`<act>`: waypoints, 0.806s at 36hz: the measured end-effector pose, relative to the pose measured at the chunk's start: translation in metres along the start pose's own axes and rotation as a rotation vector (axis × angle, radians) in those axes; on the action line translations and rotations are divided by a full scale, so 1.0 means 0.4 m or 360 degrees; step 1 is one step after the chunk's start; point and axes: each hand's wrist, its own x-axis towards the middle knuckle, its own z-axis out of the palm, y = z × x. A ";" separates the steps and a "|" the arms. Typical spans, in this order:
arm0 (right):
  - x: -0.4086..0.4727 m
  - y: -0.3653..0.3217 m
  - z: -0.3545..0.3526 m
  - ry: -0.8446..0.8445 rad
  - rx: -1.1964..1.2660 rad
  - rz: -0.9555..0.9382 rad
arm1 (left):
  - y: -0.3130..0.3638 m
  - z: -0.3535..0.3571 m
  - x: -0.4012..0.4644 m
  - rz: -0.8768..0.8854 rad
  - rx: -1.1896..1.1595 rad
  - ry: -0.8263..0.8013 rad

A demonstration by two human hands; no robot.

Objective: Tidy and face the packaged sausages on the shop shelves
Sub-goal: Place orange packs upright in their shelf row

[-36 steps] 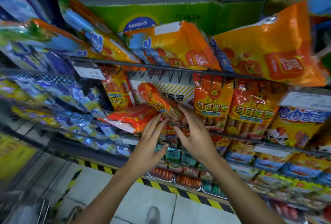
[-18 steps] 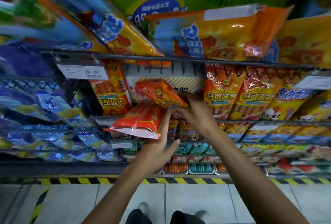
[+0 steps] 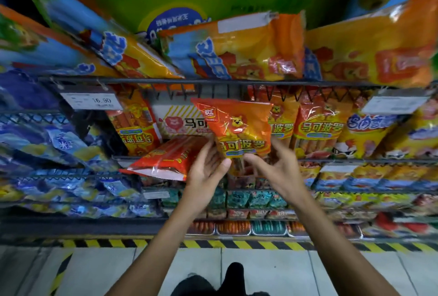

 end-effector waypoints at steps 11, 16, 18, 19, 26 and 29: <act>-0.029 0.006 -0.043 -0.0422 0.0586 0.0380 | 0.034 0.015 -0.036 -0.0008 0.0176 0.0131; -0.039 0.018 -0.051 -0.0559 0.0591 0.0428 | 0.013 0.025 -0.054 -0.0018 0.0209 0.0146; -0.047 0.020 -0.059 -0.0536 0.0570 0.0429 | 0.005 0.025 -0.057 -0.0031 0.0218 0.0127; -0.052 0.021 -0.065 -0.0512 0.0559 0.0430 | 0.003 0.026 -0.059 -0.0032 0.0216 0.0110; -0.055 0.014 -0.069 -0.0414 0.0395 0.0406 | 0.019 0.024 -0.041 0.0018 0.0252 0.0082; -0.044 0.009 -0.066 -0.0381 0.0242 0.0300 | 0.023 0.025 -0.033 0.0086 0.0248 0.0116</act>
